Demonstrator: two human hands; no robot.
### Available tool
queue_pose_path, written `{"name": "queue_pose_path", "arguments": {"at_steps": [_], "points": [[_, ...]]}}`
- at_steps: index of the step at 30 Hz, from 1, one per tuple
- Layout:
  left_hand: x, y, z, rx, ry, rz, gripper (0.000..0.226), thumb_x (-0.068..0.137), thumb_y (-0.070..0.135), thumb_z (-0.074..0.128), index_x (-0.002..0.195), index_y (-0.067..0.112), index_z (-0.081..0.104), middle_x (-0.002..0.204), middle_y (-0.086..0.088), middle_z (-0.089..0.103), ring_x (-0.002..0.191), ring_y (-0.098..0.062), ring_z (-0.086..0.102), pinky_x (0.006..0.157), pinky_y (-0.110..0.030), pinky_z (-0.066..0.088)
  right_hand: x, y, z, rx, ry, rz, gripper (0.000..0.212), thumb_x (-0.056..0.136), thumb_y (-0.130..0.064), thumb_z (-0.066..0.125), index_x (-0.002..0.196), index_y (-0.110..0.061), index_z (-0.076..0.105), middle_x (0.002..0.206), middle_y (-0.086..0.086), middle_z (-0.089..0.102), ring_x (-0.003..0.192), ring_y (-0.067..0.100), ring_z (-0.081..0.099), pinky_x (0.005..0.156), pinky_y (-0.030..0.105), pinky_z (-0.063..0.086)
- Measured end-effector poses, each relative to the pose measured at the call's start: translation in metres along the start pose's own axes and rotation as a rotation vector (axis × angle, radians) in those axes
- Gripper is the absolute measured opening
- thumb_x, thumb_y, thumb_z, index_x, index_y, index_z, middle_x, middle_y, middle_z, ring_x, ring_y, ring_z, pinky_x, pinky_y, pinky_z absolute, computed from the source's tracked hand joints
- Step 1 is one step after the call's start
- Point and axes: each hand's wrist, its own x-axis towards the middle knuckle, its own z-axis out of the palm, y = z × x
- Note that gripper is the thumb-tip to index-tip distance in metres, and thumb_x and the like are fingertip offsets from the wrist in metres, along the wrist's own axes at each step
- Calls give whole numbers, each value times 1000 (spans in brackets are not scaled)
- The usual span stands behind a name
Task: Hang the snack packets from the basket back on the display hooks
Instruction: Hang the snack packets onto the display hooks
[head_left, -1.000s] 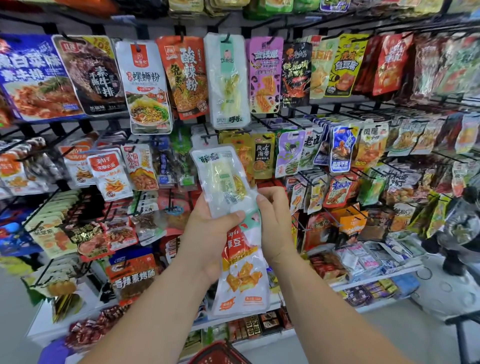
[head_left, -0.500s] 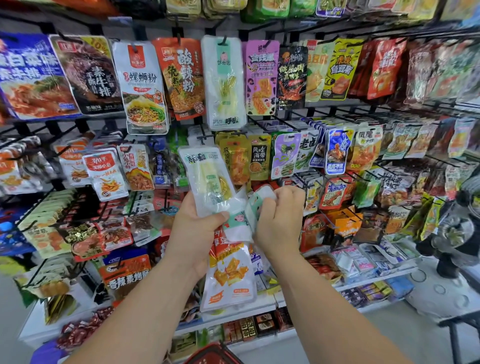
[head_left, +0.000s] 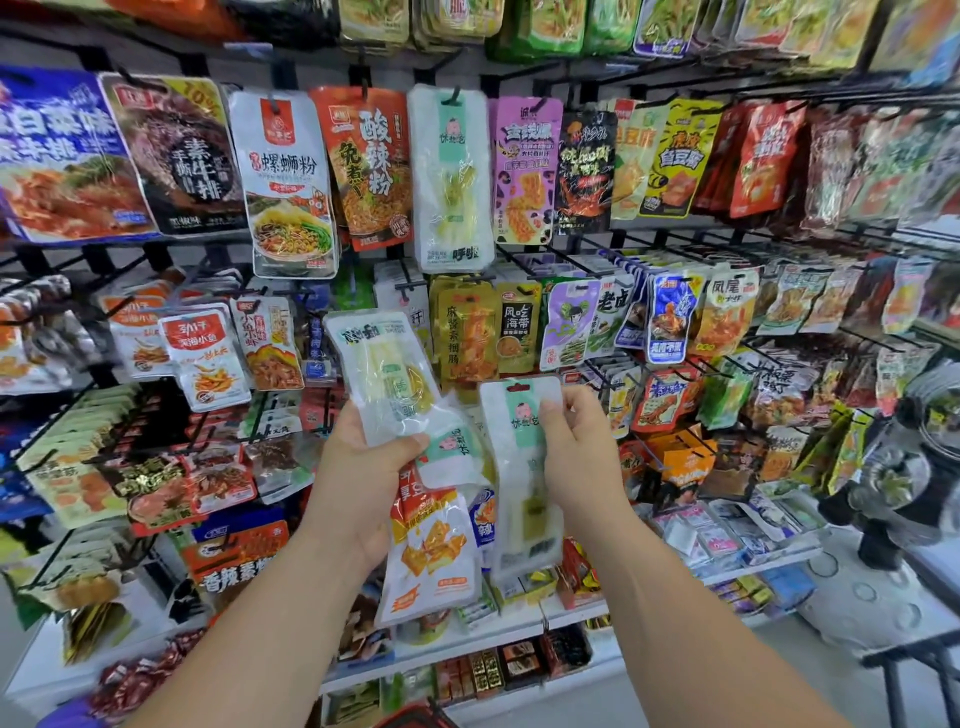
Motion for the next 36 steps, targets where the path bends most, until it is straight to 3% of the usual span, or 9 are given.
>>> {"name": "queue_pose_path", "arguments": {"at_steps": [2, 5, 10, 14, 19, 24, 29, 32, 36], "points": [[4, 7, -4, -2, 14, 21, 53, 93, -19, 58, 123, 24, 64, 111, -12, 78, 94, -36, 77, 76, -54, 63, 10, -9, 1, 52, 42, 62, 12, 105, -25, 48, 97, -20, 55, 83, 11, 61, 67, 21, 52, 59, 37, 40], [11, 23, -11, 13, 28, 80, 49, 93, -17, 59, 120, 24, 64, 109, -10, 79, 91, -34, 78, 67, -46, 64, 33, -37, 6, 87, 26, 60, 7, 101, -23, 54, 101, -18, 58, 86, 5, 62, 66, 20, 53, 57, 34, 40], [25, 57, -14, 42, 39, 168, 47, 94, -14, 61, 112, 30, 63, 98, -2, 81, 87, -30, 79, 65, -44, 64, 72, -92, 23, 110, -49, -59, 13, 102, -26, 59, 111, -18, 65, 91, -2, 68, 71, 13, 59, 61, 28, 46], [36, 81, -18, 33, 51, 215, 46, 95, -10, 64, 114, 32, 63, 105, -5, 80, 89, -29, 79, 68, -43, 64, 103, -130, 32, 111, -29, -178, 13, 102, -27, 63, 102, -17, 71, 91, -3, 71, 79, 14, 64, 69, 31, 51], [49, 100, -23, 29, 54, 236, 45, 94, -10, 64, 121, 27, 63, 110, -8, 79, 91, -33, 79, 75, -49, 63, 145, -176, 46, 154, 36, -229, 24, 102, -19, 58, 78, -19, 56, 72, -5, 54, 62, 13, 48, 59, 28, 43], [57, 105, -23, 43, 44, 234, 45, 94, -10, 65, 118, 29, 63, 105, -4, 80, 89, -31, 79, 72, -47, 64, 177, -196, 63, 117, 104, -211, 42, 105, -19, 52, 68, -20, 33, 65, -4, 32, 56, 13, 27, 39, 19, 21], [63, 104, -27, 34, 39, 230, 49, 93, -11, 64, 126, 26, 62, 110, -7, 79, 93, -32, 79, 80, -52, 63, 197, -199, 81, 167, 130, -177, 40, 106, -30, 54, 71, -19, 38, 64, -5, 34, 57, 14, 29, 54, 31, 24], [64, 105, -29, 16, 24, 230, 50, 94, -12, 62, 124, 28, 63, 109, -5, 80, 94, -32, 79, 77, -52, 64, 201, -202, 89, 204, 154, -182, 35, 105, -29, 55, 75, -17, 44, 67, -3, 42, 60, 15, 36, 57, 31, 30], [66, 106, -31, 10, 30, 228, 49, 94, -13, 61, 117, 30, 64, 109, -4, 80, 98, -34, 78, 84, -60, 60, 206, -201, 94, 227, 238, -187, 34, 99, -22, 55, 71, -19, 37, 66, -5, 38, 60, 16, 33, 58, 31, 28]]}}
